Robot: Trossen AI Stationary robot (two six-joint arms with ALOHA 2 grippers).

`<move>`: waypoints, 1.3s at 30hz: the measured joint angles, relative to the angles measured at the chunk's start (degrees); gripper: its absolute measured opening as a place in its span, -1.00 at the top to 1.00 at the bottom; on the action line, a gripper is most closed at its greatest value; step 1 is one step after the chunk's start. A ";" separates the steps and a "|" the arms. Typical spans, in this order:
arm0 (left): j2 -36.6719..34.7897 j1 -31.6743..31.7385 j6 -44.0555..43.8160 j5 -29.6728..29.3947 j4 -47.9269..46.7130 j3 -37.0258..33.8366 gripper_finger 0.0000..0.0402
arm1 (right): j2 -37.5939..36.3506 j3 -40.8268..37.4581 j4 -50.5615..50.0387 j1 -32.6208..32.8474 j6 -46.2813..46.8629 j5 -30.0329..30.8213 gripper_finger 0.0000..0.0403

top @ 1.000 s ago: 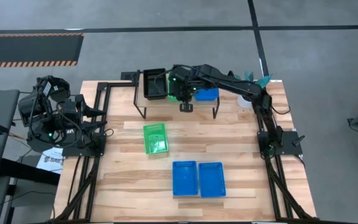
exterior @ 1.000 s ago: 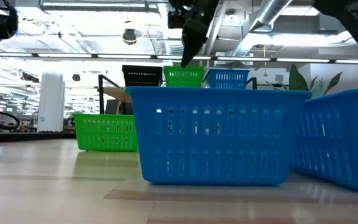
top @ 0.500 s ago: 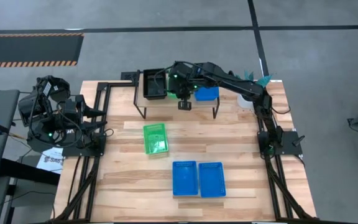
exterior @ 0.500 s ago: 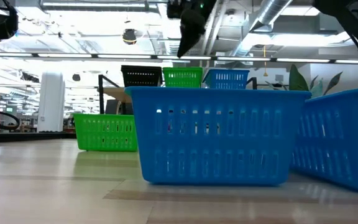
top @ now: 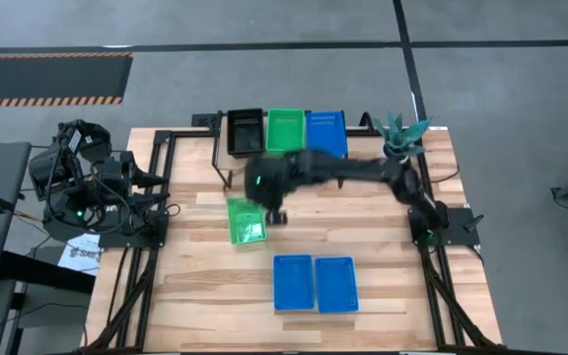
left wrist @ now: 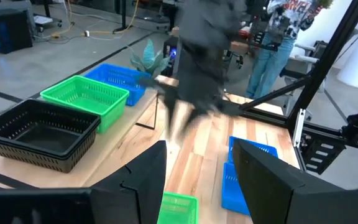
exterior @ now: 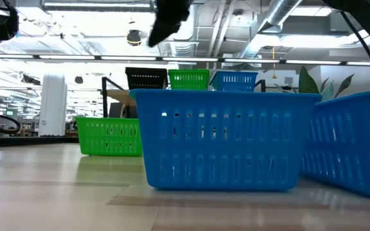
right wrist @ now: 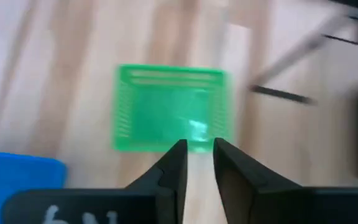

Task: Stack baskets on shelf by color
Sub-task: Stack the green bin on the green bin on the shelf

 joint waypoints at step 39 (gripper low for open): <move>0.39 0.01 -2.75 2.89 -0.01 0.00 0.14 | 19.79 0.06 9.37 7.69 6.58 1.95 0.91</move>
